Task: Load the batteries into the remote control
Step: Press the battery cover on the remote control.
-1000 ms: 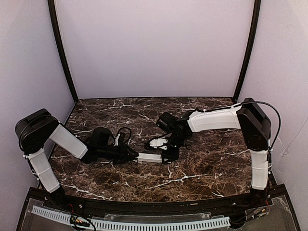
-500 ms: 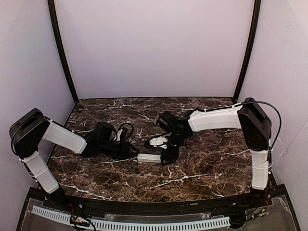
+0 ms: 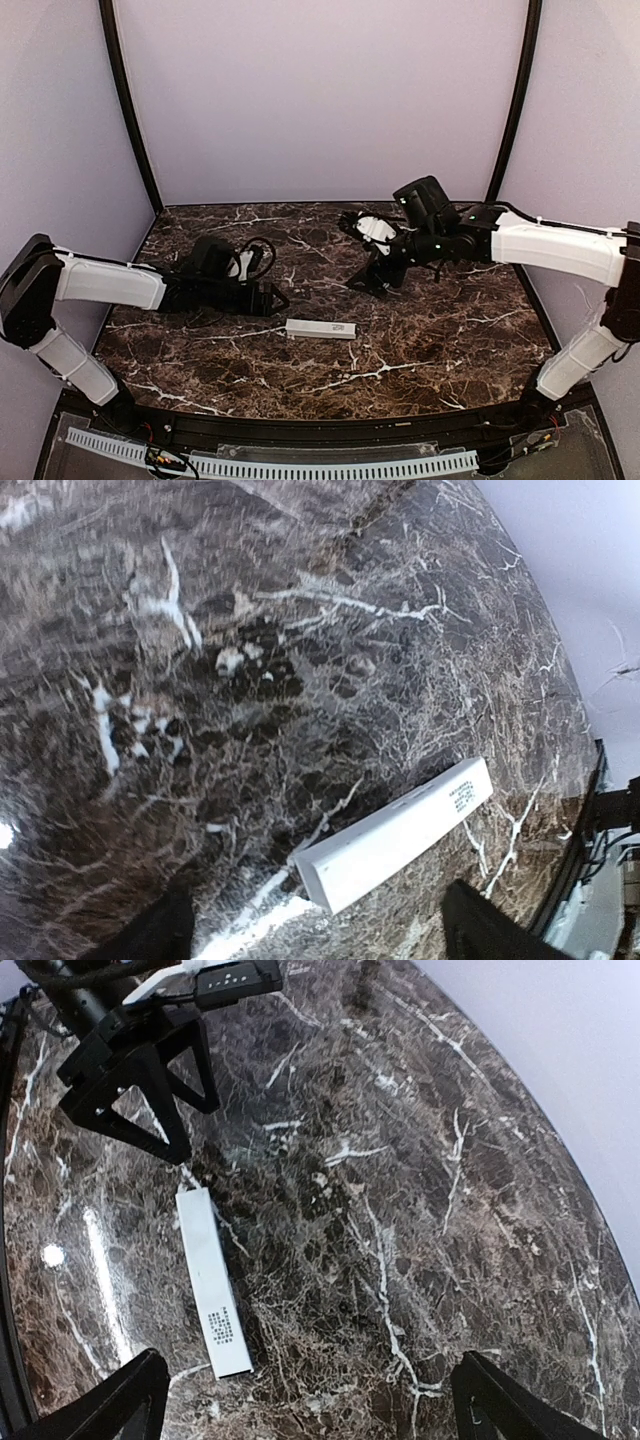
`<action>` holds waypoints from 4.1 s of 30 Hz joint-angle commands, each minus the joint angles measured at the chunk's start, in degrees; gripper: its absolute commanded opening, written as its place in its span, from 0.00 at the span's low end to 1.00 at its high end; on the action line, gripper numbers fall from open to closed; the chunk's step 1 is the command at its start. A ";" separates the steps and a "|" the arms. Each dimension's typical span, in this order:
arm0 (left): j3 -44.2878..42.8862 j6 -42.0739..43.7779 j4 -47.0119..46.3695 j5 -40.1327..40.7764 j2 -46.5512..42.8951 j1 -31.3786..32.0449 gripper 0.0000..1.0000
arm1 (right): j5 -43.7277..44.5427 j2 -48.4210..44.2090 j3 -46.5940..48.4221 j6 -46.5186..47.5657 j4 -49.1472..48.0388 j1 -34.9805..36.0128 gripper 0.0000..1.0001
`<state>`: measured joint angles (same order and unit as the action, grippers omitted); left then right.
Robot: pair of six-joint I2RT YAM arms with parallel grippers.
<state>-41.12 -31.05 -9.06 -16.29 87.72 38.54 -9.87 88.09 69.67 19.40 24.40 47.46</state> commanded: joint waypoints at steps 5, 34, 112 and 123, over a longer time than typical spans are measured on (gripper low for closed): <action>1.86 4.18 2.70 15.28 -13.55 0.65 0.98 | -2.29 -5.49 -9.66 -15.66 -13.10 -3.16 0.98; -12.63 12.56 19.11 15.06 5.01 10.66 0.47 | -30.44 6.90 -20.83 -50.29 -19.31 -9.76 0.51; -15.00 11.97 19.00 13.63 7.64 9.93 0.49 | -33.73 17.57 -19.04 -56.77 -27.21 -9.05 0.35; -17.16 13.64 19.21 13.56 10.71 9.79 0.41 | -34.47 18.20 -18.70 -57.60 -27.22 -8.88 0.35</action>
<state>-56.99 -18.22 9.85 -1.80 97.67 48.49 -43.68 105.34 50.11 -37.85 -2.96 38.26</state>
